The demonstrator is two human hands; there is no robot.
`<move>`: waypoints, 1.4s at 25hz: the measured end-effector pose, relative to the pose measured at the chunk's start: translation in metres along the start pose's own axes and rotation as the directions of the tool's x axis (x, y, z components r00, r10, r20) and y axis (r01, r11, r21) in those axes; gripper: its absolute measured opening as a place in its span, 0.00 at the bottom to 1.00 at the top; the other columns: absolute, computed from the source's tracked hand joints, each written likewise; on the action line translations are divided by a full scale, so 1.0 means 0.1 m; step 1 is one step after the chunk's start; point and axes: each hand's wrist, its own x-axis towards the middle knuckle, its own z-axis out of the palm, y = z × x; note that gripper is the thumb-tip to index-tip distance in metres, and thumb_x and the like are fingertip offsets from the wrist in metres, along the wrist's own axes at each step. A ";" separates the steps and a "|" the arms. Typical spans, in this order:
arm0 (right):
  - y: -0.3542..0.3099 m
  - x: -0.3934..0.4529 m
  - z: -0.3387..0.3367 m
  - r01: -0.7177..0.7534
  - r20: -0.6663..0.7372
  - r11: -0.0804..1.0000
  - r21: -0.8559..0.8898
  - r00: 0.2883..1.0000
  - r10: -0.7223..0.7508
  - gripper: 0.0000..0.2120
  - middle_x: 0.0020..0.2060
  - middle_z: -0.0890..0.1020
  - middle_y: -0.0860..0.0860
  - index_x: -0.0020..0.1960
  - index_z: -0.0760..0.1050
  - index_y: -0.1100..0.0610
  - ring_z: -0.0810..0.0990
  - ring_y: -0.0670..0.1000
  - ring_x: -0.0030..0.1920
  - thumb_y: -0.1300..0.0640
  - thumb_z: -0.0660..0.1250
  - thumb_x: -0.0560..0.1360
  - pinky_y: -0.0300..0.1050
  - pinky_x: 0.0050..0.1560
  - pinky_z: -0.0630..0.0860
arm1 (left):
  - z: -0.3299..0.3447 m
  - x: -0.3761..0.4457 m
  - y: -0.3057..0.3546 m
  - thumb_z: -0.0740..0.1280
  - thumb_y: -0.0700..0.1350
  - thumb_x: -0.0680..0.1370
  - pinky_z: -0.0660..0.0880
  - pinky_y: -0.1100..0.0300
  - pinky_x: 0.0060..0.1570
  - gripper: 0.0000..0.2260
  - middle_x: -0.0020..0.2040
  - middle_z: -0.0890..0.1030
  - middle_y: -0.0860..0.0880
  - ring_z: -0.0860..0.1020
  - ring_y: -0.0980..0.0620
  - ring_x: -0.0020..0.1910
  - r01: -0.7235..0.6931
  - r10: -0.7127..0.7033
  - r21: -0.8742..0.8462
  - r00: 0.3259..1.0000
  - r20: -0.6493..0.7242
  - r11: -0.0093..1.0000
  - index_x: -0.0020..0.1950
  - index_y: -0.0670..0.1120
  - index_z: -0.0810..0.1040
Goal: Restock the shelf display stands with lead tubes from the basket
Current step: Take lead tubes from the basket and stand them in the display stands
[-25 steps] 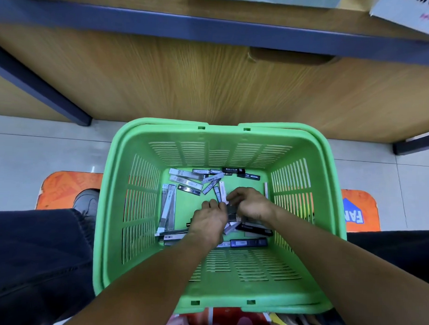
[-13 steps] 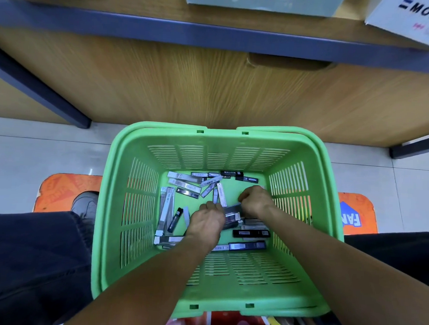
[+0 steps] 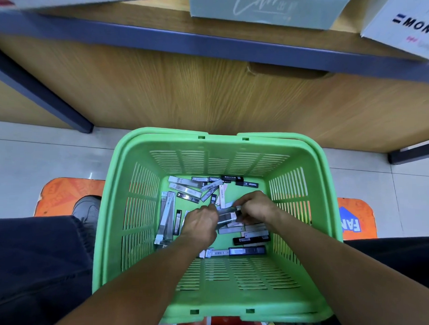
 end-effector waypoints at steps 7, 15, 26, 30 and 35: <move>-0.32 -0.09 -0.05 0.184 0.019 0.981 0.066 0.982 -0.186 0.20 0.53 0.81 0.54 0.62 0.78 0.58 0.81 0.51 0.50 0.75 0.59 0.77 0.46 0.51 0.81 | -0.41 0.01 -0.17 0.74 0.43 0.70 0.73 0.58 0.44 0.17 0.47 0.76 0.46 0.76 0.47 0.47 0.387 -0.042 -0.737 0.897 0.439 0.555 0.54 0.42 0.72; -0.63 -0.60 -0.26 0.308 0.255 0.940 0.150 0.906 -0.337 0.35 0.63 0.79 0.57 0.77 0.65 0.55 0.83 0.50 0.49 0.79 0.57 0.74 0.44 0.47 0.82 | -0.89 -0.35 -0.15 0.66 0.33 0.78 0.78 0.59 0.29 0.08 0.43 0.84 0.40 0.82 0.49 0.35 0.436 0.233 -0.900 0.873 0.428 0.016 0.57 0.34 0.76; -1.18 -1.70 -0.84 0.547 0.268 0.819 0.173 0.774 -0.574 0.18 0.50 0.84 0.60 0.61 0.77 0.66 0.85 0.50 0.44 0.76 0.70 0.73 0.41 0.46 0.82 | -2.10 -1.04 0.01 0.69 0.35 0.77 0.71 0.65 0.22 0.10 0.45 0.82 0.35 0.75 0.53 0.27 0.109 0.319 -0.970 0.931 0.177 0.218 0.56 0.32 0.77; -1.44 -2.21 -1.16 0.733 0.150 0.679 0.022 0.670 -0.728 0.14 0.50 0.84 0.66 0.55 0.81 0.64 0.84 0.50 0.43 0.72 0.75 0.71 0.44 0.48 0.82 | -2.70 -1.36 0.19 0.68 0.33 0.78 0.70 0.64 0.23 0.09 0.46 0.83 0.34 0.73 0.51 0.27 -0.068 0.274 -0.977 0.962 -0.010 0.203 0.56 0.36 0.74; -1.63 -2.63 -1.49 0.830 0.024 0.556 0.044 0.556 -0.831 0.14 0.51 0.85 0.63 0.52 0.82 0.64 0.84 0.52 0.48 0.74 0.75 0.69 0.44 0.53 0.81 | -3.28 -1.60 0.37 0.68 0.32 0.77 0.69 0.64 0.22 0.04 0.41 0.82 0.36 0.74 0.52 0.27 -0.176 0.230 -0.961 0.965 -0.126 0.212 0.51 0.35 0.77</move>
